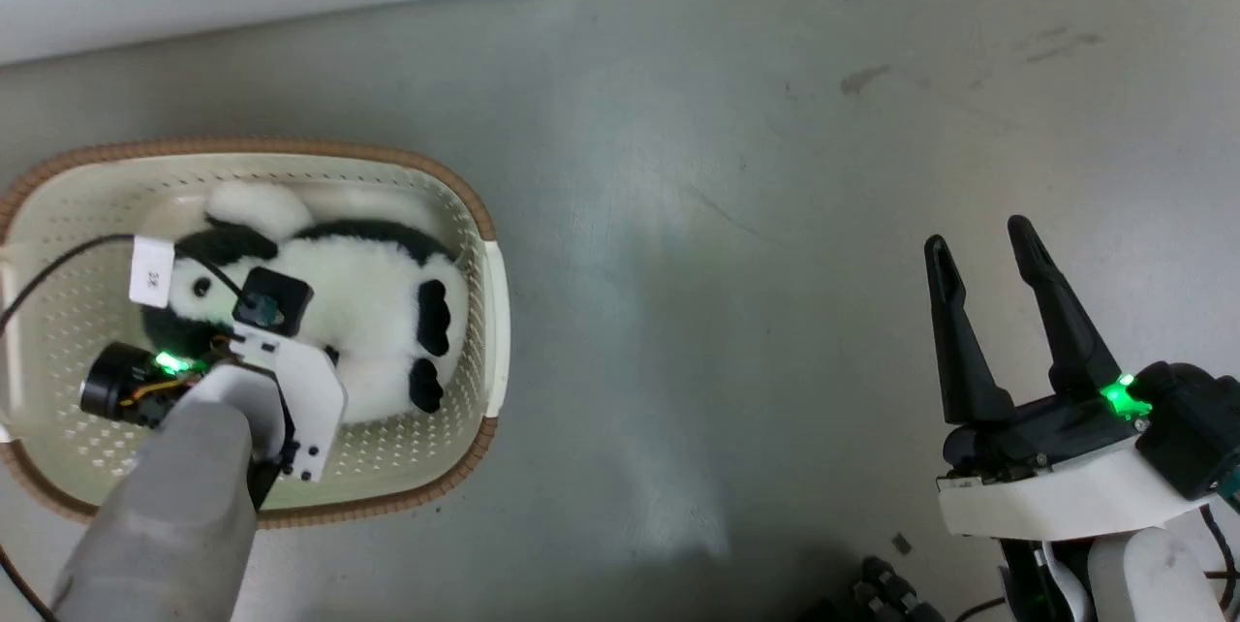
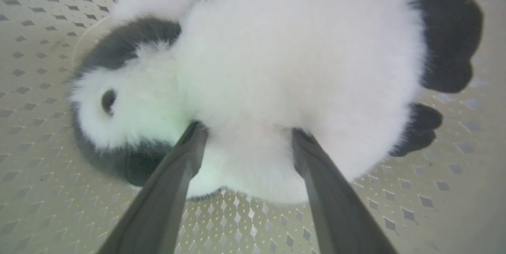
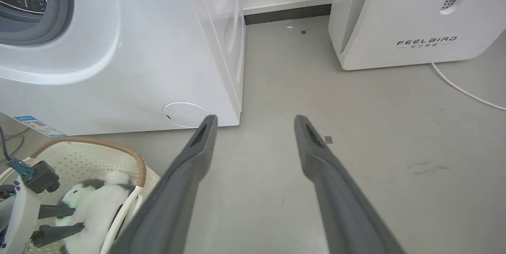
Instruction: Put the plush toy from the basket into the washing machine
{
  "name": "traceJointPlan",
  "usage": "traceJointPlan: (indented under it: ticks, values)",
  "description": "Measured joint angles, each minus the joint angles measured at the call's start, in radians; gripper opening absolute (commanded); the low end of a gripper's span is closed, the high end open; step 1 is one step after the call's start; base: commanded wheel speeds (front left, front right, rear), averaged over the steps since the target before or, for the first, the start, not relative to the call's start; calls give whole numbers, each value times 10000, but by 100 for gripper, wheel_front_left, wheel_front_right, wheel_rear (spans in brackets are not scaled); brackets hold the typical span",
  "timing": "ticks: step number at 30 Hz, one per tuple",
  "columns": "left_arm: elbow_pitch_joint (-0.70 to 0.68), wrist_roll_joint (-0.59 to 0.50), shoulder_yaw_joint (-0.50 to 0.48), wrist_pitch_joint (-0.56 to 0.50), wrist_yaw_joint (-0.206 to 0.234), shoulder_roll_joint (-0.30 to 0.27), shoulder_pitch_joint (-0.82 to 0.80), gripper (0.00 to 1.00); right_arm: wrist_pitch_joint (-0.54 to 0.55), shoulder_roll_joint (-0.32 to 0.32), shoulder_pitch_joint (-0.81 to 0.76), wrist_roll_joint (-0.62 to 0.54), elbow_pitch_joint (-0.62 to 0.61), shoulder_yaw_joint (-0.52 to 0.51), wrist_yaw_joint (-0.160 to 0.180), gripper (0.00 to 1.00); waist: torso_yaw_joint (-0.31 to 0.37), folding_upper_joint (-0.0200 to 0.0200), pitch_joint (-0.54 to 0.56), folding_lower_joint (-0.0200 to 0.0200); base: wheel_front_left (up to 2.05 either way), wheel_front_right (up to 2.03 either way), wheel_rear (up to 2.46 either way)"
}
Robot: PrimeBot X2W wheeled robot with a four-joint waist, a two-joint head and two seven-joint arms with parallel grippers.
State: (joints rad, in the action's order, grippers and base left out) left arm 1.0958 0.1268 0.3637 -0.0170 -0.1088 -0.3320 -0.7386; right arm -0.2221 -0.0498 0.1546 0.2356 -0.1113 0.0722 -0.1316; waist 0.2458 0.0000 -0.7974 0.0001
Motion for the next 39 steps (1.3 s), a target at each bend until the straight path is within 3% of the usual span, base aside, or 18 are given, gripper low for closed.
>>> traceJointPlan:
  ticks: [9, 10, 11, 21, 39]
  values:
    - [725, 667, 709, 92, -104, -311, -840, 100, -165, 0, 212, 242, -50, 61, 0, 100, 232, 0, -821, 0, 0, 0, 0]
    - [792, 754, 792, 94, -109, -332, -907, 41, -196, 0, 229, 268, -48, 65, 0, 100, 255, 0, -896, 0, 0, 0, 0]
    - [855, 872, 871, 136, -153, -347, -973, 0, -230, 0, 244, 290, -48, 69, 0, 100, 275, 0, -964, 0, 0, 0, 0]
    - [1306, 1898, 1662, 464, -188, -397, -986, 0, -351, -2, 442, 286, 58, 102, 0, 100, 292, 0, -712, -1, 0, 0, 0]
    - [932, 3325, 1628, 2579, -188, 508, 646, 0, -351, 0, 156, -430, 815, -458, 0, 100, -658, 0, 2256, -1, 0, 0, 0]
